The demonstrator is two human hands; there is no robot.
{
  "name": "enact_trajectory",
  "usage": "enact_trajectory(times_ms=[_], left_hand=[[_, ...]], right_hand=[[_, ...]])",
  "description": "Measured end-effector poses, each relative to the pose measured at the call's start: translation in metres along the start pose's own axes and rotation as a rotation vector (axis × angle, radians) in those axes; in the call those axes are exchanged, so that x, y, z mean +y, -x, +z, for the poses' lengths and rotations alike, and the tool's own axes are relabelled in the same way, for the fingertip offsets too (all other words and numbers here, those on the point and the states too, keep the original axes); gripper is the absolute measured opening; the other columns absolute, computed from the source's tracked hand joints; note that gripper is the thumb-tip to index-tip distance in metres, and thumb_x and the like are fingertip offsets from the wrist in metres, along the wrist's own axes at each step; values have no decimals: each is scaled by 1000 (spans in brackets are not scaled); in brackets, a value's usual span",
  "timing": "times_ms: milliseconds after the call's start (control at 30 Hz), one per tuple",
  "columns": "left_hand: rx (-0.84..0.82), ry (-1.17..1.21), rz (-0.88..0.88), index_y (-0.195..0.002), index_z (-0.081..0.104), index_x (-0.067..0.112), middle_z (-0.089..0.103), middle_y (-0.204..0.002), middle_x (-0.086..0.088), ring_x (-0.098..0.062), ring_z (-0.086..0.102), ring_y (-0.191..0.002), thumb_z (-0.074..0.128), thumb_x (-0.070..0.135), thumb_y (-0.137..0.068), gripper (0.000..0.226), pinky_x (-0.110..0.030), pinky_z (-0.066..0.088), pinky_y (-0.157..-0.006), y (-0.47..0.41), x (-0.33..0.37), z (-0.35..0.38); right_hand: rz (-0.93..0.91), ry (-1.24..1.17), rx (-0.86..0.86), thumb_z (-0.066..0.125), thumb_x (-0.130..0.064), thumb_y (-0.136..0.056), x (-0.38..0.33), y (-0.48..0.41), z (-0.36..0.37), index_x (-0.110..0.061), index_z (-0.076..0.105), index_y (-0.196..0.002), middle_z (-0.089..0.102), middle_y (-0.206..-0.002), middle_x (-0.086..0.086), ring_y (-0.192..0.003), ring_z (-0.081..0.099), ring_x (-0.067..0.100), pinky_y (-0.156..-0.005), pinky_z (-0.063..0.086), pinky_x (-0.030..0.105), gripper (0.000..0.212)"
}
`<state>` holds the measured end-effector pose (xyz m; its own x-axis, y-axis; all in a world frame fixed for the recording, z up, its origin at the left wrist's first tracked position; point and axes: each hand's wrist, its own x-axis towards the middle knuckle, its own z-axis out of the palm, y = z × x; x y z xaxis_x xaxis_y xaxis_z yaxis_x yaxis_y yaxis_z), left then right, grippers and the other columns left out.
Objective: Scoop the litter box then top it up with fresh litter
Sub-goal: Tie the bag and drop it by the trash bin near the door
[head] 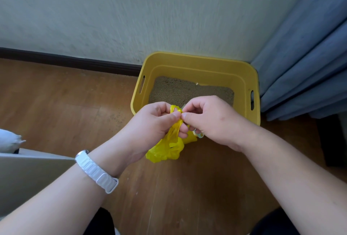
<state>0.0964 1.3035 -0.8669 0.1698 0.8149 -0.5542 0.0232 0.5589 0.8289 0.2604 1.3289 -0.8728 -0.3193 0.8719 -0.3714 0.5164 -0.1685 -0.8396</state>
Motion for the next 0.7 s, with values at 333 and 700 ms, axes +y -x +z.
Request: enact_trajectory(times_ms=[333,700], left_hand=[[-10,-793,267,-84,67,20,66,-62,12,-4,51,-51,58,15,-94,14,-23,43,-50,-2,-4,-6],[-96,-623,396,-92,68,22,71,-83,0,-25,65,-80,55,28,-91,15,-46,53,-74,-6,-11,-21]], right_hand=[[-233,278,163,60,-18,-86,-1,-2,-2,-20,62,-76,56,-65,-8,-65,51,6,-58,39,23,10],[160,-373,-114,52,-3,-89,7,-18,1,-10,63,-82,55,-68,13,-52,53,22,-49,41,26,15]])
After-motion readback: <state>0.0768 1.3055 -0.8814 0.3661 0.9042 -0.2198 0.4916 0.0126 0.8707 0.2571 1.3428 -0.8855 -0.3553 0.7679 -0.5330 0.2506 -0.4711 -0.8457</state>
